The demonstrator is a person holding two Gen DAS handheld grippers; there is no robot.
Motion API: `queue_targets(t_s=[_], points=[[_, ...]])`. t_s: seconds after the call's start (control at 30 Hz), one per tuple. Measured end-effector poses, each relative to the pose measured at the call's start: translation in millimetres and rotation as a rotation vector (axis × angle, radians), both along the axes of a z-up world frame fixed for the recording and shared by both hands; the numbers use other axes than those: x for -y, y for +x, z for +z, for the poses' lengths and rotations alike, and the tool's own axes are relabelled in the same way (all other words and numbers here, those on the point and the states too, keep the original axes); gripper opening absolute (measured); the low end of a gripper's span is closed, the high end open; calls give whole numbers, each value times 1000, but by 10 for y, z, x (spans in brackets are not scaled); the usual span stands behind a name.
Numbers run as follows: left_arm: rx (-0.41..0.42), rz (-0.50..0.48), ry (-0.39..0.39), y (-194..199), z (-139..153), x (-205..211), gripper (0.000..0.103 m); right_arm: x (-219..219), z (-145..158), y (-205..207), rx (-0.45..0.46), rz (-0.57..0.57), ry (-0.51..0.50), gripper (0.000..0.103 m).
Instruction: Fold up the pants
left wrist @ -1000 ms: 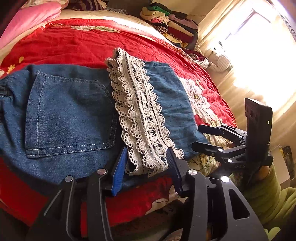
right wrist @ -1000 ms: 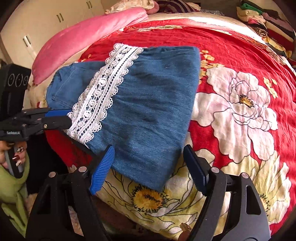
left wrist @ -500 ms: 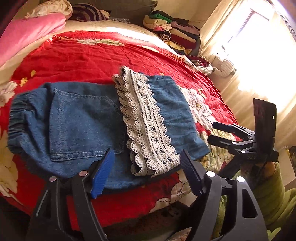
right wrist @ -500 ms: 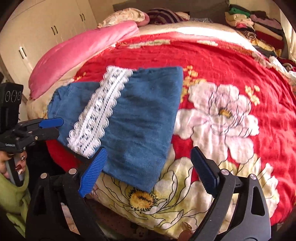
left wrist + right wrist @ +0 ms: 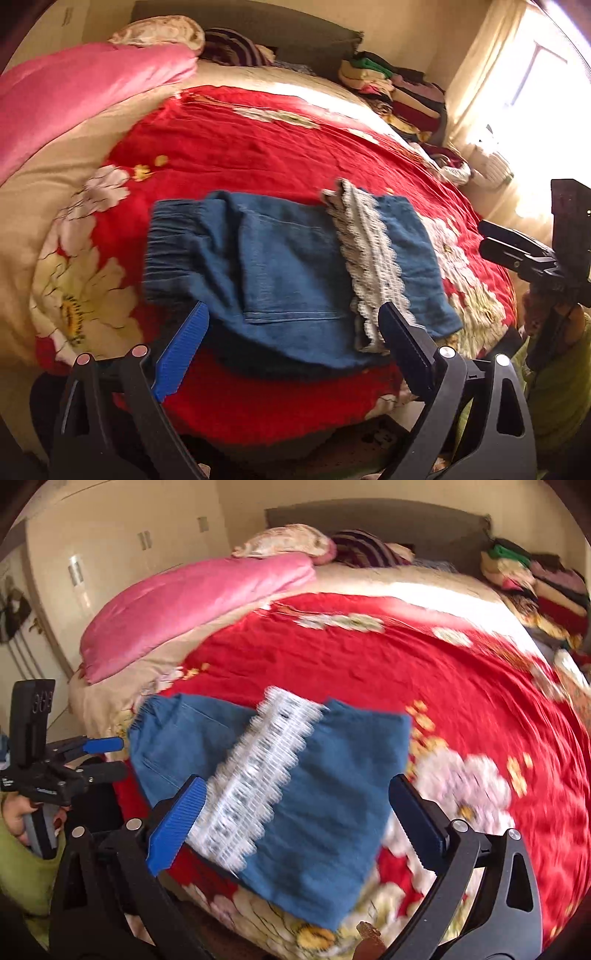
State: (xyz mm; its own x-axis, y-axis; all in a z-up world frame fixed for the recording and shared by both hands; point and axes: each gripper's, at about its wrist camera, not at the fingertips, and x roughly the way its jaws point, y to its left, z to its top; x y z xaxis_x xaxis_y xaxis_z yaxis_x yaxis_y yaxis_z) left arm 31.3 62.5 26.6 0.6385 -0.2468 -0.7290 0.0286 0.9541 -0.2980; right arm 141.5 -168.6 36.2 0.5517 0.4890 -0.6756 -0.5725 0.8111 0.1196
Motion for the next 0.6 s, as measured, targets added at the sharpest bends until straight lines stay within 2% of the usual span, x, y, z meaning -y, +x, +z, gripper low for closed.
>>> queue_targets(t_s=[0.2,0.33,0.43,0.57,0.6], points=[[-31,93,-22,-85,-142,-391,92,-593,140,117,36,135,-24,94],[-52,124,-64,-155,-262,-525,92,-944,164,232,22,203,-32,94],[-46,130,-125,-222,-328,-583,92,-1190,147,335,3,254,-47,94],[-51,113,-163,-273,-400,-551,92,-1508,75,472,-40,313,-67,94],[-49,107,-193,-275,-426,-545,86,-1561,54,500,-49,323,-69,94]])
